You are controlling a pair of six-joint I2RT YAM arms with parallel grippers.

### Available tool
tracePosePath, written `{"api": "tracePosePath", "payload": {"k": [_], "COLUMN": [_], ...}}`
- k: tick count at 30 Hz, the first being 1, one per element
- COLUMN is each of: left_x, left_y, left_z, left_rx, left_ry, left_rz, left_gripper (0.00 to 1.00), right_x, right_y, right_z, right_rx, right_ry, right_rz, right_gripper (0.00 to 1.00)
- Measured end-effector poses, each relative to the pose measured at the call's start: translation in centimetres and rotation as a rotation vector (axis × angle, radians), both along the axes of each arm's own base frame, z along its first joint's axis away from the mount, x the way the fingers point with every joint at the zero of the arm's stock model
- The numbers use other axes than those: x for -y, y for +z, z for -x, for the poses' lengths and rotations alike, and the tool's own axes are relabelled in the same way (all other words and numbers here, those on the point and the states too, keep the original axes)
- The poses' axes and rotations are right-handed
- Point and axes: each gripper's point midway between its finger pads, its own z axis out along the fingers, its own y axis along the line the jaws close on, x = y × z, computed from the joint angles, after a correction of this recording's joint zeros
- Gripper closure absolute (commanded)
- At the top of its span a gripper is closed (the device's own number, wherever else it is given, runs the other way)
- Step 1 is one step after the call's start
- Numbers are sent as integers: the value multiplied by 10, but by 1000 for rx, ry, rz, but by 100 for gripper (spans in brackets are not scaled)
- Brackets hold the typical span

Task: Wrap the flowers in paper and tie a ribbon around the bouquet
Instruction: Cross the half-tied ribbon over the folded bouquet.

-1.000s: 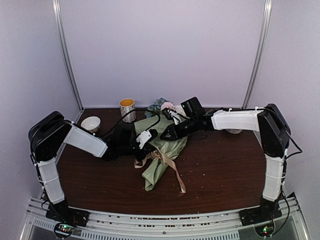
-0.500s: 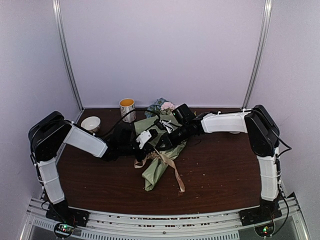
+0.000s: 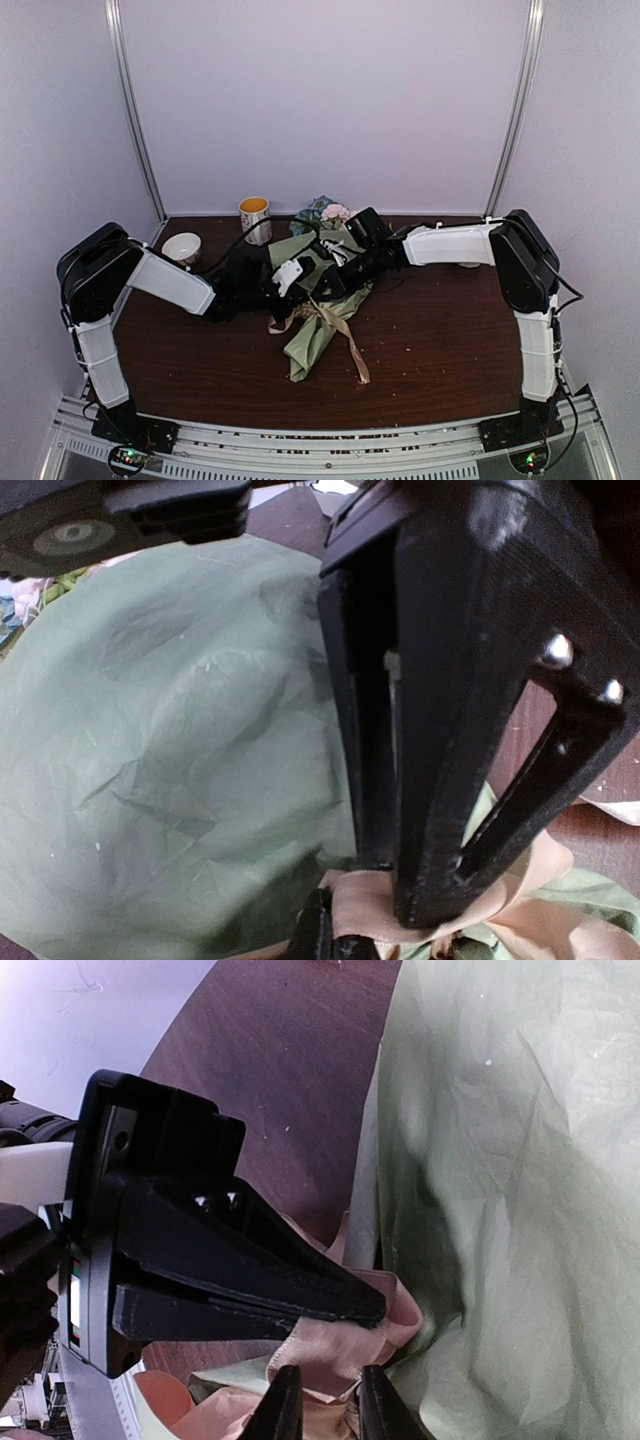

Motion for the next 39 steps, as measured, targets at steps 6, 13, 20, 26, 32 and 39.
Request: {"api": "tracePosePath", "payload": {"k": [6, 13, 20, 26, 32, 39], "left_x": [0, 0, -3, -5, -6, -6], "left_y": [1, 1, 10, 22, 17, 17], "left_z": [0, 0, 3, 6, 9, 9], "left_rx": [-1, -2, 16, 46, 37, 41], "left_ry": [1, 3, -5, -22, -36, -37], "left_rz": [4, 5, 0, 0, -18, -21], "left_gripper": [88, 86, 89, 100, 100, 100], "right_x": [1, 0, 3, 6, 12, 20], "right_y": [-4, -7, -8, -5, 4, 2], "right_z": [2, 5, 2, -1, -10, -17], "right_rx": [-12, -25, -14, 7, 44, 43], "right_ry": [0, 10, -9, -30, -68, -101], "right_rz": [4, -1, 10, 18, 20, 30], "right_gripper": [94, 100, 100, 100, 100, 100]}}
